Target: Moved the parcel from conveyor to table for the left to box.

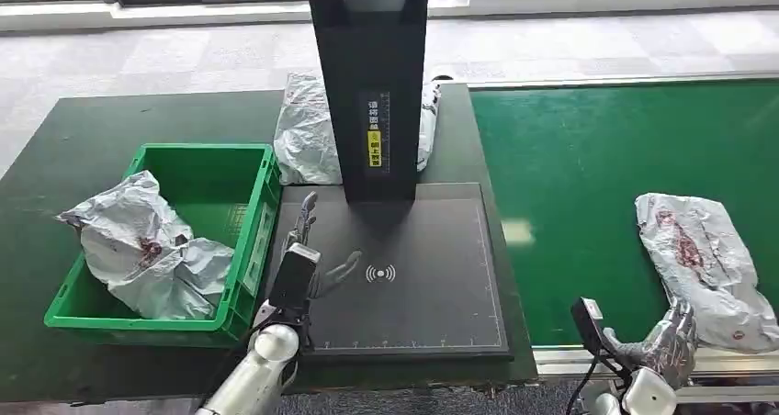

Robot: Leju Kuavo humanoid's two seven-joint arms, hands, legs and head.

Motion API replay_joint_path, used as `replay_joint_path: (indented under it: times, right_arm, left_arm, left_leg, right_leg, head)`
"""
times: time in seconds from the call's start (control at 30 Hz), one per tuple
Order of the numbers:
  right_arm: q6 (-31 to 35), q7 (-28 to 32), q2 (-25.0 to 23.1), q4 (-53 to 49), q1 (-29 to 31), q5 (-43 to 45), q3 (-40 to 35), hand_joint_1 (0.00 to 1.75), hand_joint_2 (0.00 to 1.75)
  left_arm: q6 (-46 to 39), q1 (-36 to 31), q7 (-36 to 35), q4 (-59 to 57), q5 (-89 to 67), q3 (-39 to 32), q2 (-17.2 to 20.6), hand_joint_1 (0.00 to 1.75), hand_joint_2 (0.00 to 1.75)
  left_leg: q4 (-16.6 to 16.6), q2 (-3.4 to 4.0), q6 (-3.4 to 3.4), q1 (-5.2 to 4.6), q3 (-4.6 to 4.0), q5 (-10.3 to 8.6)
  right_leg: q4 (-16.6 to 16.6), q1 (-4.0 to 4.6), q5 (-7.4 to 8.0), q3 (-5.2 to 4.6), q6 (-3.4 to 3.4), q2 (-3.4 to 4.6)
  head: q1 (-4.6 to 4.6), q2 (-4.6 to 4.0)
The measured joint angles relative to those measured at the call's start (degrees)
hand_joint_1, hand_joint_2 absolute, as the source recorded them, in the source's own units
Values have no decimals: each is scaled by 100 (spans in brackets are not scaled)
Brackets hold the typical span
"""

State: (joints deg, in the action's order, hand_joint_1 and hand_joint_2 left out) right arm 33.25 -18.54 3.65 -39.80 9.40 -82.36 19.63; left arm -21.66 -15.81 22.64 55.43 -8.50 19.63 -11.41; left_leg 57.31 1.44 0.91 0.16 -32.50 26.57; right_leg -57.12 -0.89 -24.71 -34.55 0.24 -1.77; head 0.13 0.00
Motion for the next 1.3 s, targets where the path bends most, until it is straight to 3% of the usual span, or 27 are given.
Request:
replay_joint_path:
  times: [0.47, 0.7, 1.3]
  right_arm:
    - [-359, -238, -22, -196, 26, -343, 20, 0, 175]
    - [-116, -225, -59, -457, 59, -627, 22, 0, 175]
    - [-470, -433, -232, -979, 67, -660, 118, 0, 175]
  left_arm:
    - [131, -123, -20, -44, 66, 0, -37, 0, 175]
    - [101, -124, -101, -2, -2, 0, -81, 0, 175]
    - [125, -90, -179, 153, -192, 0, -136, 0, 175]
  left_leg:
    - [0, 0, 0, 0, 0, 0]
    - [0, 0, 0, 0, -2, 0]
    - [0, -3, -1, 0, -3, 0]
  right_leg:
    - [0, 1, 0, 0, 0, 0]
    - [-1, 0, 0, 0, 0, 0]
    - [-1, 0, 0, 0, 0, -2]
  head:
    - [0, 0]
    - [0, 0]
    - [0, -2]
